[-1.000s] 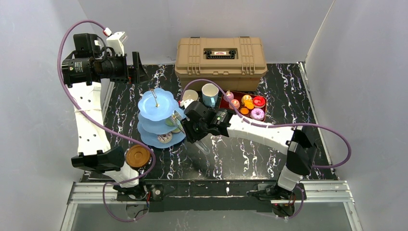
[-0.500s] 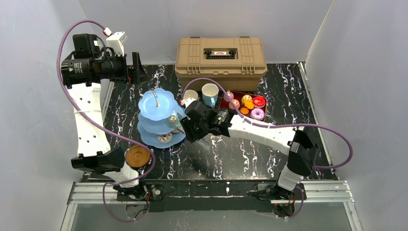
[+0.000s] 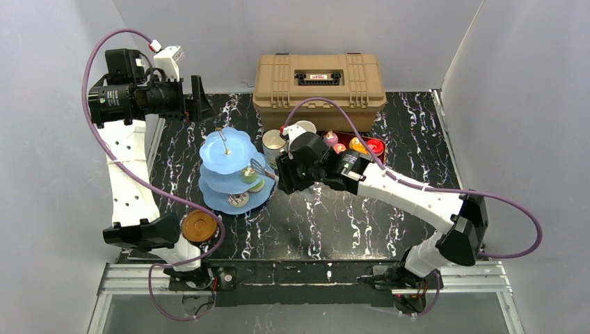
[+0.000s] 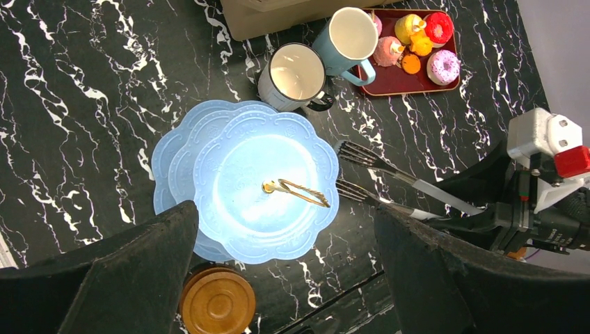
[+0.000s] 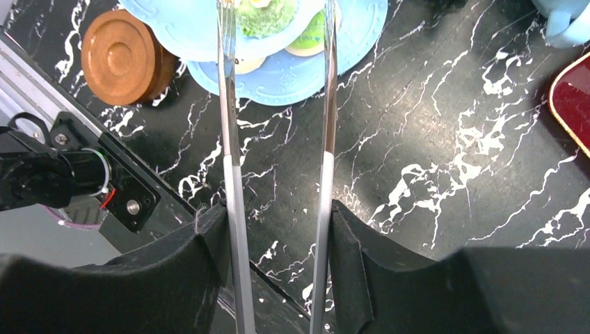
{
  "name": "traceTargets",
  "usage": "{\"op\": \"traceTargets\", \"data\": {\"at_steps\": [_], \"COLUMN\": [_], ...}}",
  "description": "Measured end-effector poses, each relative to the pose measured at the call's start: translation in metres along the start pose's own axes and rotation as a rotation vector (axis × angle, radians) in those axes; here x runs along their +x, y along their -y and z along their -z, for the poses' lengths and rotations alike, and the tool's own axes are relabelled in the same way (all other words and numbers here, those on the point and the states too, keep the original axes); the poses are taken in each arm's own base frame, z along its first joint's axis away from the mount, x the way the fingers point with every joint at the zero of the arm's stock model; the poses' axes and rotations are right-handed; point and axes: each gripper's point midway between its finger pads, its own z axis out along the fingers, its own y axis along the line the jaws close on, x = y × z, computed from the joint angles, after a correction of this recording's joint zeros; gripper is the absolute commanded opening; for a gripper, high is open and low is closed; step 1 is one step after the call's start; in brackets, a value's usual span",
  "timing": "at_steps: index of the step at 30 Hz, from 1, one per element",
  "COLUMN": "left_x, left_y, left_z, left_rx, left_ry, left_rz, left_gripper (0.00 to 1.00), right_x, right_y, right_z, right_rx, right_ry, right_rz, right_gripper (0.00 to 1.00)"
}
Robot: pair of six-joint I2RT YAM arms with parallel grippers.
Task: Serve the afternoon tea
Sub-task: Place the desert on the desert table, then pick up the desert from the tray.
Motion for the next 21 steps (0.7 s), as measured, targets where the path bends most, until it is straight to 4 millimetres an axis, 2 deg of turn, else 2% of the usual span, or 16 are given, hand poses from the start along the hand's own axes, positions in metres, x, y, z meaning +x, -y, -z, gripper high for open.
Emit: {"op": "traceTargets", "data": {"at_steps": [4,7,11,21], "left_x": [0.000,0.000,0.000,0.000], "left_y": [0.000,0.000,0.000,0.003], "left_z": [0.000,0.000,0.000,0.000], "left_rx": [0.000,0.000,0.001,0.019], "left_ry": [0.000,0.000,0.000,0.003], "left_rz": [0.000,0.000,0.000,0.001], "left_gripper": [0.95,0.95,0.95,0.95], "right_x": [0.010,0.016,0.023,0.048], "right_y": [0.012,0.037,0.079,0.203], "right_z": [-0.001,0.005,0.019,0.052], "right_rx": [0.023,0.064,0.148,0.465], "right_ry": [-0.029,-0.038,-0.039,-0.061], "right_rz": [-0.012,-0.047,-0.111,-0.295], "right_gripper": [0.52,0.50,0.49,0.51]}}
